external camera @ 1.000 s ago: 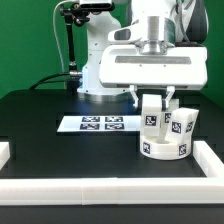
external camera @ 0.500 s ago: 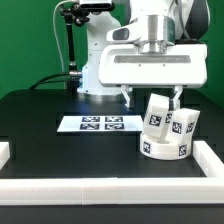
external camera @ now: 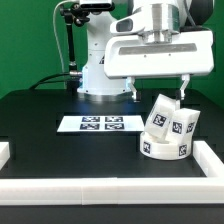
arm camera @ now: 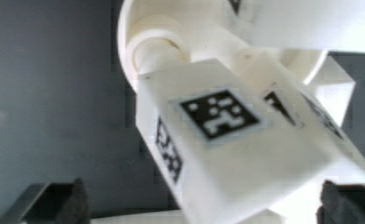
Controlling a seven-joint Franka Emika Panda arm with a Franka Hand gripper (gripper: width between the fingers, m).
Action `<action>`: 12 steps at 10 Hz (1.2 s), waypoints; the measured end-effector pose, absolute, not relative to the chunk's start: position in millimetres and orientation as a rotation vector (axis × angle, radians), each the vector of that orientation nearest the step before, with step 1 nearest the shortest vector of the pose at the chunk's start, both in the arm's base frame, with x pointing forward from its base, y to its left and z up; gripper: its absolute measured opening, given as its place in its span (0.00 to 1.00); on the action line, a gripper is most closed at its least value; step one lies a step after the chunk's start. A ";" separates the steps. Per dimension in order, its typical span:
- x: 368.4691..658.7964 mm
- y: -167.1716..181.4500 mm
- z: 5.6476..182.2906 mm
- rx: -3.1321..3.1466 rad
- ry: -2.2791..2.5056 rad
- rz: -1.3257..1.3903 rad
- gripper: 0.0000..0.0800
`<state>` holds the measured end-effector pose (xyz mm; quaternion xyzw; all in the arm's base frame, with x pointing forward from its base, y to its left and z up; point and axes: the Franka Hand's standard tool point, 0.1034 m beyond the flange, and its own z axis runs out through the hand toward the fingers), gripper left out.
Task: Assemble stool
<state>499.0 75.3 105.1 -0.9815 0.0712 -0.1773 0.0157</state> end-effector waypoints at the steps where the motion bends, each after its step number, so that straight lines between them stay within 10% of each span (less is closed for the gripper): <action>1: 500.4 73.9 106.5 -3.052 0.226 -0.552 0.81; 12: 493.3 81.0 101.9 -3.055 0.220 -0.492 0.81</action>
Offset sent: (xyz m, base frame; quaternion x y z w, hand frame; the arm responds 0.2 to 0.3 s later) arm 0.0039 0.0027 0.0001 -0.0160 0.0045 -0.0005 0.9999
